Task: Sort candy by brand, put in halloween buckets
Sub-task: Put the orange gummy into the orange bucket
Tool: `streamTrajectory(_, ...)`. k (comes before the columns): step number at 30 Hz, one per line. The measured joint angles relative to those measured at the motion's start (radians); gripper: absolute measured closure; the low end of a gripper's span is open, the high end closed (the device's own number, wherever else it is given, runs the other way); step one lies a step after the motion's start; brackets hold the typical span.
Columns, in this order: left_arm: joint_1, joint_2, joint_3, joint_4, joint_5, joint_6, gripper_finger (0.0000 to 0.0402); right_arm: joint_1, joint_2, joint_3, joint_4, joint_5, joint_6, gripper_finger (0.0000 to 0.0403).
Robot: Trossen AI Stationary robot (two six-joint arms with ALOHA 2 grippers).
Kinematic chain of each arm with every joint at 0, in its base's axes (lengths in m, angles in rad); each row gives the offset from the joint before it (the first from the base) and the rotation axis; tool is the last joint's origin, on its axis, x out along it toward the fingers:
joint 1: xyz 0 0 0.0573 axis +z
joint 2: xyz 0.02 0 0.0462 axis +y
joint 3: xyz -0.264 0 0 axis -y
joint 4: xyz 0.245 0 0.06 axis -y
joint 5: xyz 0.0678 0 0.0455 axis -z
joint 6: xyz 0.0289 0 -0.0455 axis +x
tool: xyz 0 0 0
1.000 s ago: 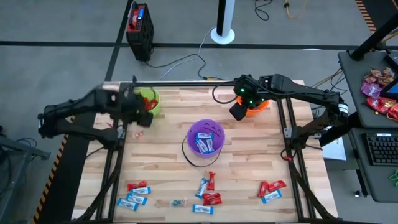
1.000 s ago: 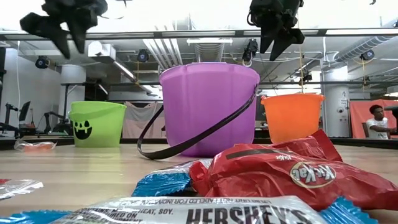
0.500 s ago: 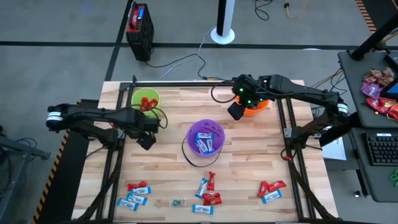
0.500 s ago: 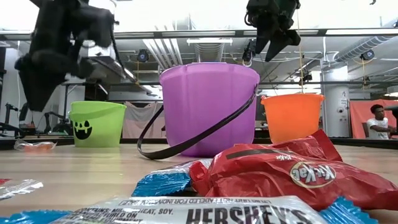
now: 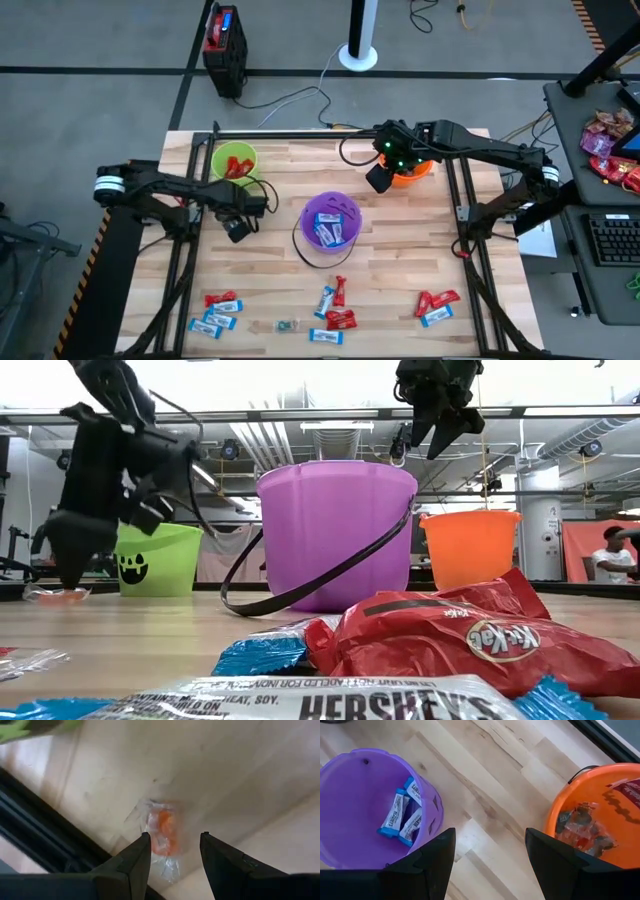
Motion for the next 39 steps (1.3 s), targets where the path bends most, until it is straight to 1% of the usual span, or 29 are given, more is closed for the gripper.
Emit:
streamTrajectory(5, 0.004, 0.051, -0.042, 0.056, 0.008, 0.015, 0.0249, 0.0, 0.0, 0.0, 0.0, -0.001, 0.011, 0.017)
streamTrajectory(10, 0.004, 0.058, -0.059, 0.078, 0.011, 0.04, 0.0249, 0.0, 0.0, 0.0, 0.0, -0.003, 0.01, 0.017)
streamTrajectory(12, 0.005, 0.05, -0.056, 0.083, 0.02, 0.057, 0.0255, 0.0, 0.0, 0.0, 0.0, -0.003, 0.009, 0.017)
streamTrajectory(14, 0.005, 0.042, -0.051, 0.087, 0.028, 0.054, 0.0278, 0.0, 0.001, 0.0, 0.0, -0.003, 0.005, 0.017)
streamTrajectory(15, 0.005, 0.039, -0.048, 0.09, 0.035, 0.046, 0.0297, 0.0, 0.001, 0.0, 0.0, -0.003, -0.001, 0.017)
streamTrajectory(18, 0.006, 0.032, -0.041, 0.114, 0.037, 0.035, 0.037, 0.0, 0.001, 0.0, 0.0, -0.003, -0.004, 0.017)
streamTrajectory(19, 0.006, 0.032, -0.041, 0.117, 0.037, 0.033, 0.0385, 0.0, 0.001, 0.0, 0.0, -0.003, -0.007, 0.017)
streamTrajectory(22, 0.006, 0.031, -0.035, 0.12, 0.067, 0.033, 0.0392, 0.0, 0.001, 0.0, 0.0, -0.003, -0.014, 0.017)
streamTrajectory(24, 0.001, 0.023, -0.011, 0.127, 0.143, 0.037, 0.0399, 0.0, 0.001, 0.0, -0.001, -0.003, -0.015, 0.017)
streamTrajectory(26, -0.012, 0.003, 0.03, 0.13, 0.212, 0.043, 0.04, 0.0, 0.001, 0.0, -0.003, -0.003, -0.019, 0.017)
streamTrajectory(29, -0.036, -0.047, 0.12, 0.121, 0.256, 0.067, 0.0401, 0.0, 0.001, 0.0, -0.011, -0.003, -0.021, 0.017)
streamTrajectory(33, -0.047, -0.119, 0.295, 0.119, 0.305, 0.168, 0.0401, 0.0, 0.001, 0.0, -0.011, -0.003, -0.029, 0.017)
streamTrajectory(35, -0.044, -0.143, 0.4, 0.167, 0.299, 0.23, 0.0401, 0.0, 0.0, 0.0, -0.01, -0.003, -0.03, 0.017)
streamTrajectory(39, 0.021, -0.134, 0.569, 0.318, 0.224, 0.371, 0.0402, 0.0, -0.001, 0.0, -0.008, -0.003, -0.035, 0.017)
